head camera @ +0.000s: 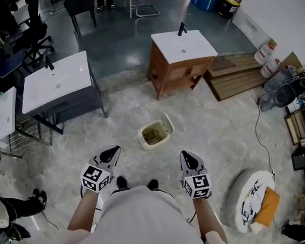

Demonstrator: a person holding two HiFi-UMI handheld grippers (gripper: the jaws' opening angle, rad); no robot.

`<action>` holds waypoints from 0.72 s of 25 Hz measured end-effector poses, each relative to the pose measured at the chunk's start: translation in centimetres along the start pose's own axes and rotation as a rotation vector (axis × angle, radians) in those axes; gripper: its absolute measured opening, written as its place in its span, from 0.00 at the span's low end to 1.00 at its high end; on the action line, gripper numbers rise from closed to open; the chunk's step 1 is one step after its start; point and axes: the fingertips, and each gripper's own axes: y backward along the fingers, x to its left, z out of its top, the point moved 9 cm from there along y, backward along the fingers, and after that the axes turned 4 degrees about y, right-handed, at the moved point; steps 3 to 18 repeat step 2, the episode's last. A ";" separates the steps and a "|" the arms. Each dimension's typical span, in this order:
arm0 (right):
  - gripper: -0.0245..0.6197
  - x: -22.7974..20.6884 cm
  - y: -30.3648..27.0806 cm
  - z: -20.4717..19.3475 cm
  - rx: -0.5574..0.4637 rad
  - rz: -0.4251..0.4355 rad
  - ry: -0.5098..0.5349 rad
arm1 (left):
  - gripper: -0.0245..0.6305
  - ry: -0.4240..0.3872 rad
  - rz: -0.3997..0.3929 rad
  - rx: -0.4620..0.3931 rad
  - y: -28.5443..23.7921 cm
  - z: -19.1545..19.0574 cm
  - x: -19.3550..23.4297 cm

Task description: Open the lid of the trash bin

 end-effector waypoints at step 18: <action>0.09 0.0 -0.1 0.1 -0.002 0.000 0.001 | 0.06 0.003 -0.001 0.000 0.0 0.0 0.1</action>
